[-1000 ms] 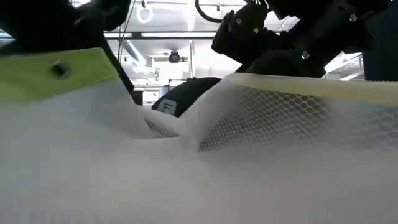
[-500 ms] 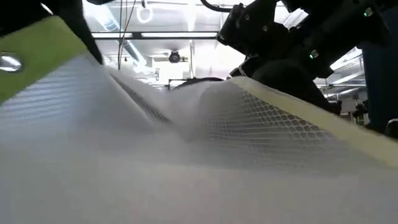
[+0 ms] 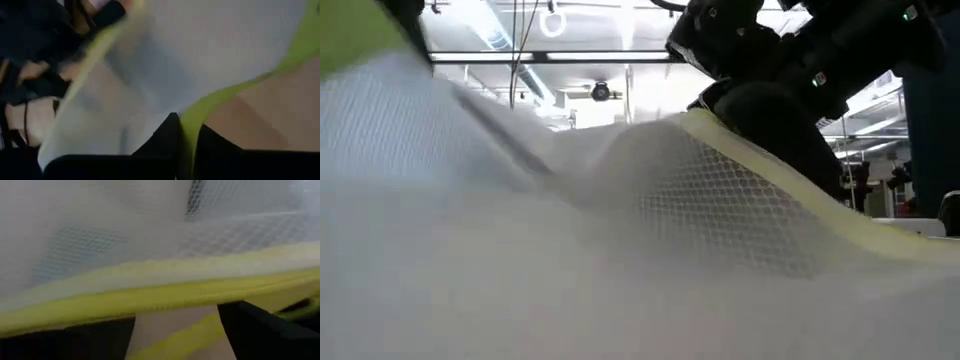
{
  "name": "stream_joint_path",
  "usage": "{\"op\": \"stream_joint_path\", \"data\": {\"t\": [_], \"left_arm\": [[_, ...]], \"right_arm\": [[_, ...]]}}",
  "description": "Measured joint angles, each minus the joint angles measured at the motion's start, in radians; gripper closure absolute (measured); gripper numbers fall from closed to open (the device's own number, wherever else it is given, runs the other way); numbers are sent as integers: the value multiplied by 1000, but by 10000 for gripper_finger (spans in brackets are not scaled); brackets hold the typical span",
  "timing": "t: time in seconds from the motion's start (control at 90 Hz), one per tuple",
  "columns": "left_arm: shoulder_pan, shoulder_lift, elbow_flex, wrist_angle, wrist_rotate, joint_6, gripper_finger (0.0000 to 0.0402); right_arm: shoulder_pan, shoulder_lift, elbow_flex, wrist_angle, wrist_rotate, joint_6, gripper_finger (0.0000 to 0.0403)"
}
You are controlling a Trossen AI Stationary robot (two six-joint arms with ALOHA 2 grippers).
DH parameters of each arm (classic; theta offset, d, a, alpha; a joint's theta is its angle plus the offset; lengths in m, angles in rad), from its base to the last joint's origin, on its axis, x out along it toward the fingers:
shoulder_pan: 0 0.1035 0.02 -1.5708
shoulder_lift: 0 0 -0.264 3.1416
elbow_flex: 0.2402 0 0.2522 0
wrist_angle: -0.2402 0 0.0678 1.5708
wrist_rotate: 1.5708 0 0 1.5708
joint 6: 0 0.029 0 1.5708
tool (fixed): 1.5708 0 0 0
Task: Unpack backpack
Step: Remove the pen from the zip bag
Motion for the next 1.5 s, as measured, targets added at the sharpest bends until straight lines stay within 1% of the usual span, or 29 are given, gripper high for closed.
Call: {"op": "stream_joint_path", "data": {"t": [0.111, 0.289, 0.433, 0.611, 0.733, 0.811, 0.944, 1.022, 1.1, 1.167, 1.256, 1.389, 1.5], "left_arm": [[4, -13, -7, -8, 39, 2, 402], [8, -40, -7, -4, 39, 8, 402], [26, -70, -45, -9, 42, 9, 402], [58, -156, -142, 34, 46, 8, 401], [93, -212, -208, 87, 48, 7, 402], [117, -232, -250, 125, 88, 8, 402], [155, -239, -314, 223, 132, 26, 402], [176, -237, -345, 283, 171, 41, 402], [192, -238, -367, 348, 193, 58, 402], [207, -237, -373, 352, 203, 66, 401], [225, -235, -373, 360, 220, 68, 402], [239, -233, -373, 370, 233, 75, 402], [239, -233, -373, 375, 233, 75, 402]], "right_arm": [[1, -1, 0, 37, -22, -13, 153], [3, -1, 0, 108, -145, -50, 164], [17, -1, 0, 160, -169, -88, 173], [27, -19, 0, 166, -163, -91, 178], [25, -23, 0, 159, -98, -77, 177], [12, -23, 0, 151, -67, -37, 173], [-25, -22, 0, 92, -68, 89, 164], [-45, -16, 1, 79, -97, 136, 157], [-55, 5, 0, 77, -127, 156, 150], [-61, 27, 0, 104, -156, 161, 144], [-65, 50, 2, 120, -156, 156, 137], [-72, 61, 1, 117, -115, 153, 133], [-91, 60, 1, 54, -76, 159, 148]]}}
